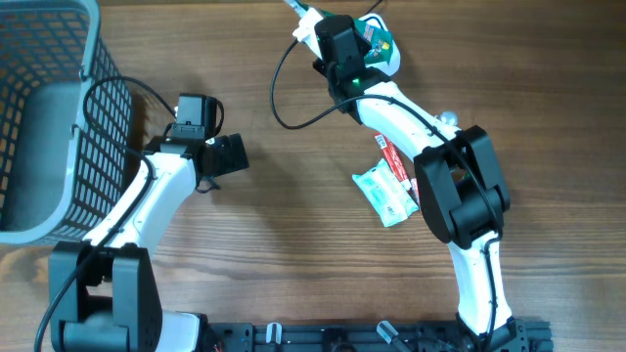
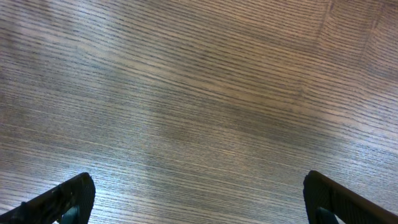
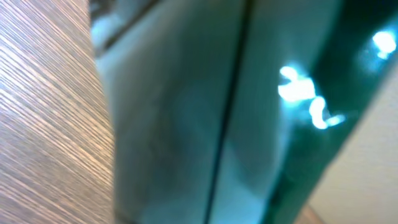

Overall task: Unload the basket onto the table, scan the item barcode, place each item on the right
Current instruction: 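Hold the gloves pack up beside the white scanner with the right gripper, then lower the gloves pack with the right gripper onto the table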

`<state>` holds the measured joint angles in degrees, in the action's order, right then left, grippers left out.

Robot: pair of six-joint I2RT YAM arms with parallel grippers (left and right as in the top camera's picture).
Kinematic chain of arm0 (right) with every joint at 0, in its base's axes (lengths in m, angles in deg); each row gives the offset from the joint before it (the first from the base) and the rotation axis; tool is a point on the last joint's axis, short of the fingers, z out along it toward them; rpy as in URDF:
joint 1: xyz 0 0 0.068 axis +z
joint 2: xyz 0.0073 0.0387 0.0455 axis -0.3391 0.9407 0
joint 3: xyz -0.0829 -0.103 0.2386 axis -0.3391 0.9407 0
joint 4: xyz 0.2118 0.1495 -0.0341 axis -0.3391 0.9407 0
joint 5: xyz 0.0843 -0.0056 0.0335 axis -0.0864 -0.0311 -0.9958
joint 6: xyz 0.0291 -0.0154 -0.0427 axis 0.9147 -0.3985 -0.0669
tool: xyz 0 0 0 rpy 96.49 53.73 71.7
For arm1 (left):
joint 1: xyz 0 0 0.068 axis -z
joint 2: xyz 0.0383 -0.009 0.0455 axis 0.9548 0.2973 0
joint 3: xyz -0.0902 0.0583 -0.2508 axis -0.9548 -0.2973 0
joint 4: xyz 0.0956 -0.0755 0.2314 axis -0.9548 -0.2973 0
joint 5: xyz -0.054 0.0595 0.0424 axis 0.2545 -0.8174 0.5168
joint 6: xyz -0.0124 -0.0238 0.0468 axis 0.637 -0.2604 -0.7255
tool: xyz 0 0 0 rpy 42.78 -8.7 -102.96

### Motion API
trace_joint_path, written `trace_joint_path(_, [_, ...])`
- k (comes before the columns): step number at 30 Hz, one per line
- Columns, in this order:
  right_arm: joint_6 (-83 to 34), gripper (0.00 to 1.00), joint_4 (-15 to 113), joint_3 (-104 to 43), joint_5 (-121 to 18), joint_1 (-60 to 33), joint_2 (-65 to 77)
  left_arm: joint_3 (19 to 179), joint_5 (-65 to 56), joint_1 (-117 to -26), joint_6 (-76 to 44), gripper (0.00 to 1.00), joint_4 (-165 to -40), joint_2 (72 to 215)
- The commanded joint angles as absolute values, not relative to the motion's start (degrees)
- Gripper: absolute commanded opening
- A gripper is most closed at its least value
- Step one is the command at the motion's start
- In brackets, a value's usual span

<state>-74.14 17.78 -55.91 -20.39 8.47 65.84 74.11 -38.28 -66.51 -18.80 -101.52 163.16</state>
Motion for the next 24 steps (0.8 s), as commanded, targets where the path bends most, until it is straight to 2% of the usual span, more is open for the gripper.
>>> trace_joint_path(1, [-69.07, 0.04, 17.78, -56.85, -25.27, 8.32, 66.71, 74.68, -39.22, -66.7, -19.08, 1.0, -101.37, 162.77])
trace_joint_path(7, [-67.91, 0.04, 16.47, -56.92, -22.62, 8.23, 65.38, 74.68, -39.22, -66.7, -19.08, 1.0, -101.34, 162.77])
trace_joint_path(13, [-63.52, 0.04, 17.28, -56.92, -23.28, 8.29, 55.22, 74.68, -39.22, -66.7, -19.08, 1.0, -101.37, 162.77])
trace_joint_path(18, [-55.72, 0.04, 30.41, -56.92, -32.11, 8.27, 44.42, 74.68, -39.22, -66.7, -19.08, 1.0, -101.34, 162.77])
trace_joint_path(24, [-38.98, 0.04, 55.88, -56.92, -52.61, 8.27, 38.69, 74.68, -39.22, -66.7, -19.08, 1.0, -101.37, 162.77])
